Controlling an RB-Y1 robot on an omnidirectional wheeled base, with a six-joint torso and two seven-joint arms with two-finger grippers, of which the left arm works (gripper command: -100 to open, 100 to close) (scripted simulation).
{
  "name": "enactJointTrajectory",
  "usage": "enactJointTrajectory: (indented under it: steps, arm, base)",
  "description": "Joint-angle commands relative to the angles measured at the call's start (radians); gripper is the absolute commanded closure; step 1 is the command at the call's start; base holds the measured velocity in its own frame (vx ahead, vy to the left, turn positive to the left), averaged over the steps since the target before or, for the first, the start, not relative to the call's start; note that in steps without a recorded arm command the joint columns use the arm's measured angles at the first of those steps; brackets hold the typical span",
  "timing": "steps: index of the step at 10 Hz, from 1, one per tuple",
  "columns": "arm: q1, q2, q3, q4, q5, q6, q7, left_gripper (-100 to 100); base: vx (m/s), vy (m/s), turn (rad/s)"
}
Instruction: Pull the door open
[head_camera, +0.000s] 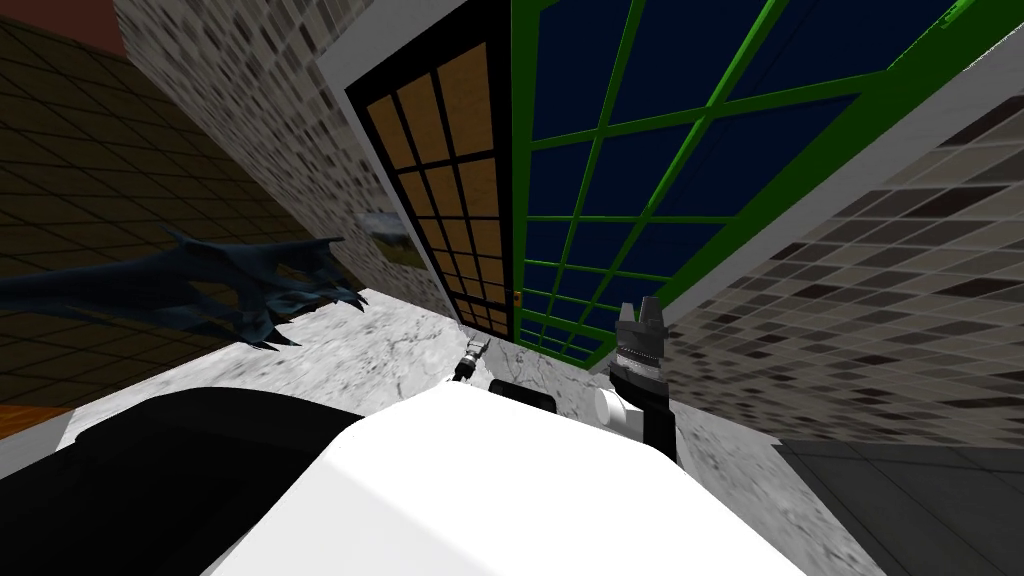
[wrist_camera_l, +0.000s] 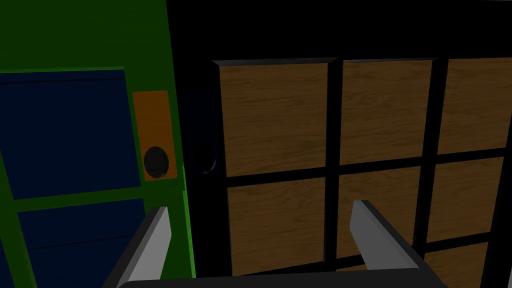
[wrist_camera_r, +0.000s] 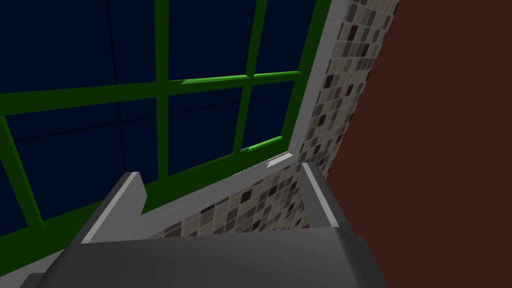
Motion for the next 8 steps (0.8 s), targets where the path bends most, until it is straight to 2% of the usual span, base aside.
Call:
enactJointTrajectory:
  steps: [1,2,4,5,7,8]
  arm:
    - [0.026,0.004,0.028,0.01,-0.01,0.005,-0.004,-100]
    - [0.04,0.007,0.047,0.02,-0.016,0.006,-0.006,-100]
    - [0.04,0.007,0.047,0.02,-0.016,0.006,-0.006,-100]
    - [0.061,0.011,0.078,0.036,-0.027,0.007,-0.01,-100]
    - [0.061,0.011,0.078,0.036,-0.027,0.007,-0.01,-100]
    - [0.078,0.013,0.105,0.049,-0.036,0.009,-0.014,-100]
  base:
    - [-0.13,-0.024,0.008]
    - [-0.144,-0.001,0.006]
    - [-0.067,-0.011,-0.003]
    - [-0.061,-0.019,-0.009]
    - [-0.058,-0.008,0.002]
    - [-0.049,0.001,-0.014]
